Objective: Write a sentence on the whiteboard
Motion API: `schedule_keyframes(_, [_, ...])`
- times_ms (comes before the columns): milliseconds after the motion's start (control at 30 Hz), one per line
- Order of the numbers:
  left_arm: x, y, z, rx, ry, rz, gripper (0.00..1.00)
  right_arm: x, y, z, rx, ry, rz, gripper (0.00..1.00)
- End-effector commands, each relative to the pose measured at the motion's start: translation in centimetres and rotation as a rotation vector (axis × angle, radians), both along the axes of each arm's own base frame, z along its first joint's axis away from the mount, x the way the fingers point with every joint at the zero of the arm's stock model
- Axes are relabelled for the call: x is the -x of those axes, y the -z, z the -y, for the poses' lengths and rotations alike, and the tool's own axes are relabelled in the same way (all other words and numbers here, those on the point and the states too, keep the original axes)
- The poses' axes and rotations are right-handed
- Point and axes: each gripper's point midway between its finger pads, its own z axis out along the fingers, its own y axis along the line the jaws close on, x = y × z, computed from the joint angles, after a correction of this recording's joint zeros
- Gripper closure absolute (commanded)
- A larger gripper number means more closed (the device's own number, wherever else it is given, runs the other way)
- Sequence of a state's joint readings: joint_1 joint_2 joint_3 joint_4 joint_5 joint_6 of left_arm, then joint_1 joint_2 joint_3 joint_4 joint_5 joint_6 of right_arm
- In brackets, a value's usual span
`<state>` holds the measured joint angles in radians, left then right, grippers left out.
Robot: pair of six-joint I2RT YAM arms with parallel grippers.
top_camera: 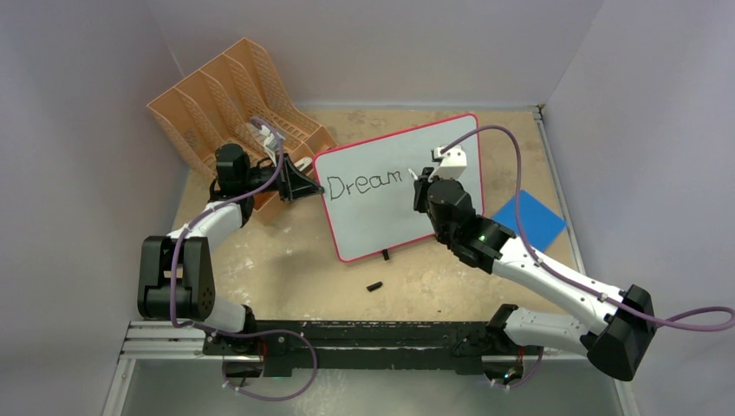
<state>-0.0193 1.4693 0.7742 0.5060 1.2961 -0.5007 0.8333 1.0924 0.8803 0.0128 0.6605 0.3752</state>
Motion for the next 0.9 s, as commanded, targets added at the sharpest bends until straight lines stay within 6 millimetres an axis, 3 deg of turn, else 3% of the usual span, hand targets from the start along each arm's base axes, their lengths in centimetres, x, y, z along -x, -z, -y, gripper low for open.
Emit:
schedule_keyframes(0, [0.3,-1.5,0.4,-0.006,0.037,0.097,1.0,-0.5,-1.3,-0.3,-0.03,-0.004,0.04,1.0])
schedule_keyframes(867, [0.3,-1.5,0.4,-0.007,0.036,0.098,1.0,-1.0,-1.4,-1.7,-0.027,-0.061,0.042,1.0])
